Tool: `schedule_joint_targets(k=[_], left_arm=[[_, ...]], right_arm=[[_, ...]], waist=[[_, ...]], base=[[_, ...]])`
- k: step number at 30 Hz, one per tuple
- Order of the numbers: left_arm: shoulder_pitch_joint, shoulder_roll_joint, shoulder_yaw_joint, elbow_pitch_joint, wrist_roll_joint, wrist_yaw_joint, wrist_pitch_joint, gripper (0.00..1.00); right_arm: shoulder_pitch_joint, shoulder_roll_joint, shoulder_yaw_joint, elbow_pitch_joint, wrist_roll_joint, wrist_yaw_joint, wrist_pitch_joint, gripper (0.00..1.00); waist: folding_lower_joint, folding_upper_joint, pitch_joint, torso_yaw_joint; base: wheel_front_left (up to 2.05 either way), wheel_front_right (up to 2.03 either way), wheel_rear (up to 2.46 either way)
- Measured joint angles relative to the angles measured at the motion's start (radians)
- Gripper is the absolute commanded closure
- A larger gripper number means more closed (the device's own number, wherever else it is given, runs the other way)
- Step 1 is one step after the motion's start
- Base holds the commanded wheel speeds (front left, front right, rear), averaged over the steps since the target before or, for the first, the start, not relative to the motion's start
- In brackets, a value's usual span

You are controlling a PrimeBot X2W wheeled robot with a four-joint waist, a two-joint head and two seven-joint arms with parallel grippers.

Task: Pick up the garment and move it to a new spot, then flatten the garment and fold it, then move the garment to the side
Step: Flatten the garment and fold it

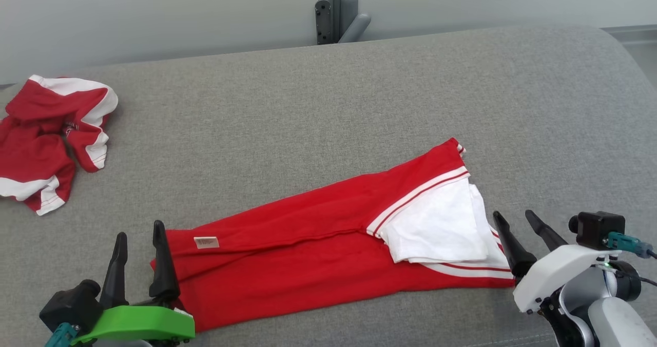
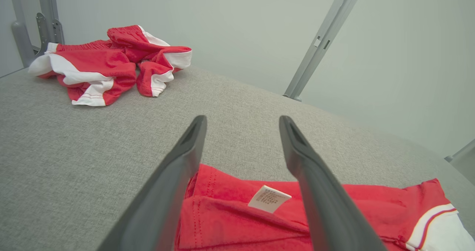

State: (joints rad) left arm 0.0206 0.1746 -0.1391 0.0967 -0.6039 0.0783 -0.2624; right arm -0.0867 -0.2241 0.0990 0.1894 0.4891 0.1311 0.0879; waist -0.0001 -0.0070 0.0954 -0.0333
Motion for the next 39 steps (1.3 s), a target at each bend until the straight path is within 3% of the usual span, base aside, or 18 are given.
schedule_joint_targets(k=[7, 14, 23, 35, 36, 38, 39], left_arm=[[-0.011, -0.013, -0.003, 0.024, 0.028, -0.008, 0.000, 0.00], [-0.011, -0.019, 0.000, 0.035, 0.043, -0.009, 0.000, 0.00], [-0.008, -0.023, 0.014, 0.036, 0.051, -0.013, 0.000, 0.00], [-0.005, -0.024, 0.020, 0.037, 0.057, -0.017, 0.000, 0.00], [-0.005, -0.024, 0.020, 0.037, 0.057, -0.017, 0.000, 0.00], [-0.005, -0.024, 0.020, 0.037, 0.057, -0.017, 0.000, 0.00], [-0.005, -0.024, 0.020, 0.038, 0.058, -0.017, 0.000, 0.00]], right_arm=[[-0.108, -0.003, 0.020, 0.150, -0.032, 0.000, 0.025, 0.00], [-0.233, -0.016, 0.059, 0.393, -0.034, 0.000, 0.048, 0.00], [-0.328, -0.017, 0.099, 0.622, 0.044, 0.000, 0.057, 0.00], [-0.378, -0.028, 0.275, 0.663, 0.187, -0.002, 0.077, 0.00], [-0.382, -0.031, 0.289, 0.668, 0.188, -0.002, 0.076, 0.51], [-0.392, -0.034, 0.313, 0.681, 0.195, -0.002, 0.068, 0.76], [-0.397, -0.035, 0.325, 0.688, 0.195, -0.002, 0.062, 0.99]], waist=[[0.0000, 0.0000, -0.015, 0.027], [0.0000, 0.0000, -0.021, 0.080], [0.0000, 0.0000, -0.019, 0.149], [0.0000, 0.0000, -0.019, 0.166], [0.0000, 0.0000, -0.019, 0.165], [0.0001, 0.0000, -0.020, 0.161], [0.0000, 0.0000, -0.020, 0.159]], base=[[0.00, 0.00, 0.00], [0.00, 0.00, 0.00], [0.00, 0.00, 0.00], [0.00, 0.00, 0.00], [0.00, 0.00, 0.00], [0.00, 0.00, 0.00], [0.00, 0.00, 0.00]])
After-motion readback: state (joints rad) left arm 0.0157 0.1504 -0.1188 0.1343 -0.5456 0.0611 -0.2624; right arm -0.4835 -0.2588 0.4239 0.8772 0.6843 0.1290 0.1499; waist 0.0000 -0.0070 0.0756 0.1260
